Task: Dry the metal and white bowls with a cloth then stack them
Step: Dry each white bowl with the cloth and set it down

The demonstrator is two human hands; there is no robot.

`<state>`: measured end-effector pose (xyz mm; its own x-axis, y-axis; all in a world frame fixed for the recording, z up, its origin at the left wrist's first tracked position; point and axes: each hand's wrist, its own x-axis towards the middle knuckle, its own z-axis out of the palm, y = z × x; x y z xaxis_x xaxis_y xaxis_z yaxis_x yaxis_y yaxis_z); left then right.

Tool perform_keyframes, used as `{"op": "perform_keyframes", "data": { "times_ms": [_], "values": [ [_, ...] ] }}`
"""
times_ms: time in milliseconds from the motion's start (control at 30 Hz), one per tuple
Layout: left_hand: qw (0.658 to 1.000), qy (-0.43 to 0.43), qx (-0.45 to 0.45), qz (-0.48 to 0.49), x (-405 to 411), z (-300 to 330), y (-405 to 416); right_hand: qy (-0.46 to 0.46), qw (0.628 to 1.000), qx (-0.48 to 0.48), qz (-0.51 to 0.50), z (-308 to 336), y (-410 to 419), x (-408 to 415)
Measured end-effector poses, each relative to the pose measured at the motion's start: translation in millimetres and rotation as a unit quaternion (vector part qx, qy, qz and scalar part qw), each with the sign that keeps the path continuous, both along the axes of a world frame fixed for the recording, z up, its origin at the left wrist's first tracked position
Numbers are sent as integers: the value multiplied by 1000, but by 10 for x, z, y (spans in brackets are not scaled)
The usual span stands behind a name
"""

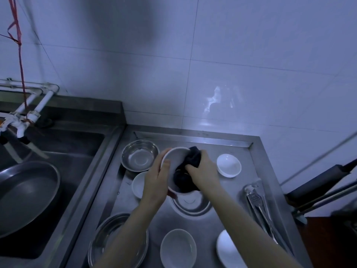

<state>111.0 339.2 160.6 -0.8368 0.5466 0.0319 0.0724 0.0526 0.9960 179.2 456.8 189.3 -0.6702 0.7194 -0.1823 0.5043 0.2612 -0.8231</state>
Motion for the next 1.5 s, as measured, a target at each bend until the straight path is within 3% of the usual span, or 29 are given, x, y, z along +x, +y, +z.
{"op": "perform_keyframes", "data": {
  "times_ms": [100, 200, 300, 367, 467, 500, 533, 600, 667, 767, 867, 933, 1000, 1100, 1167, 1233, 1367, 1433, 1500],
  "values": [
    [994, 20, -57, -95, -76, -37, -101, -32, 972, 184, 141, 28, 152, 20],
    [986, 31, -75, -148, -138, -25, -141, -38, 961, 185, 202, 3, 242, 34],
    [995, 88, -16, -35, -54, -45, -77, 20, 996, 72, 58, -38, 89, 47],
    [996, 52, 1, 76, 34, -60, 23, 60, 994, -51, -73, -87, -130, 30],
    [991, 12, -3, 134, 118, -30, 78, 156, 920, -332, -139, -106, -312, 29],
    [992, 9, -7, 123, 126, -18, 63, 167, 900, -379, -137, -122, -295, 43],
    [994, 16, -17, 104, 112, -40, 41, 148, 910, -364, -129, -160, -240, 50],
    [997, 55, -37, 44, 48, -67, -23, 58, 973, -205, -86, -218, -117, 58],
    [993, 89, -56, -52, -85, -38, -67, 6, 999, -39, -11, -184, 25, 83],
    [960, 115, -163, -198, -323, 128, -86, -5, 979, 121, 164, -58, 192, 106],
    [969, 72, -156, -176, -398, 192, -109, 51, 979, 133, 146, -28, 196, 94],
    [989, 71, -109, -64, -246, 99, -114, 95, 993, 65, 14, -90, 108, 54],
    [993, 95, -62, 25, 38, -21, -70, 150, 977, -70, -131, -168, -22, 38],
    [987, 121, -36, 97, 230, -98, 7, 220, 912, -294, -181, -298, -186, 50],
    [986, 130, -56, 83, 173, -94, 20, 239, 894, -338, -171, -306, -204, 73],
    [982, 168, -67, 59, 102, -68, 1, 227, 926, -267, -139, -276, -132, 80],
    [964, 251, -75, -45, -178, 46, -34, 128, 991, 32, 34, -13, 146, 50],
    [946, 272, -133, -119, -318, 76, -37, 39, 966, 203, 156, 111, 247, 19],
    [953, 260, -113, -106, -321, 87, -43, 26, 955, 235, 181, 189, 260, -2]
  ]
}}
